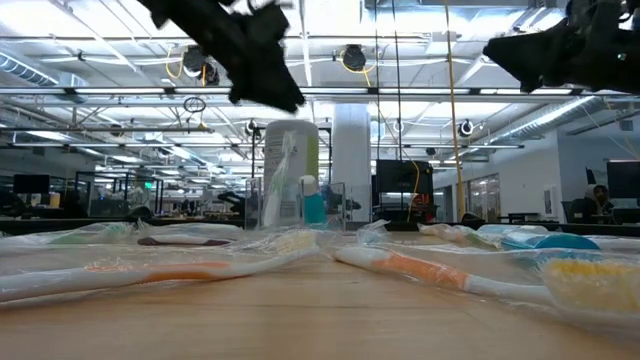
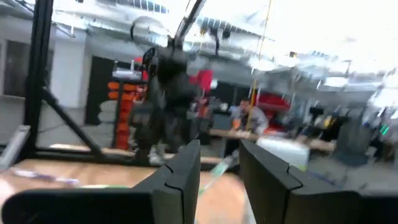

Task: Pick & Place toothbrushing station
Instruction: Put the orange toothbrush into the transparent organizer

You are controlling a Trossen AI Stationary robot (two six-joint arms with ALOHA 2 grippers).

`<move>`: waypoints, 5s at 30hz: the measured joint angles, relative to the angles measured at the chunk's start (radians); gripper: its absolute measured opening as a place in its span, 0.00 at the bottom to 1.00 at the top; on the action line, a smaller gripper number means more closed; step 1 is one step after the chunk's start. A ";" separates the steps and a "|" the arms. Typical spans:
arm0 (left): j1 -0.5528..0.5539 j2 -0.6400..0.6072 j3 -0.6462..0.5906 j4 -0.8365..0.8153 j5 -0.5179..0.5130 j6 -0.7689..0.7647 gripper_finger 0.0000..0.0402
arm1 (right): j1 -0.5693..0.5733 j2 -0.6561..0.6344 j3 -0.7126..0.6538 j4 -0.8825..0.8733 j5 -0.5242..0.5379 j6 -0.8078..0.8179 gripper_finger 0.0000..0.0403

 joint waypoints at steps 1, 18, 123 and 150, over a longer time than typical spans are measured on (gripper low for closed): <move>0.000 -0.037 0.000 -0.032 -0.012 0.003 0.37 | 0.001 0.031 0.000 0.017 0.002 0.029 0.26; 0.002 -0.287 0.001 -0.171 -0.184 0.117 0.37 | 0.082 0.820 0.292 -0.049 0.397 0.208 0.26; -0.079 -0.265 0.001 -0.245 -0.200 -0.111 0.37 | 0.001 1.352 0.608 0.046 -0.158 0.173 0.24; -0.079 -0.265 0.001 -0.258 -0.201 -0.113 0.37 | 0.088 1.357 0.536 -0.281 -0.082 0.012 0.30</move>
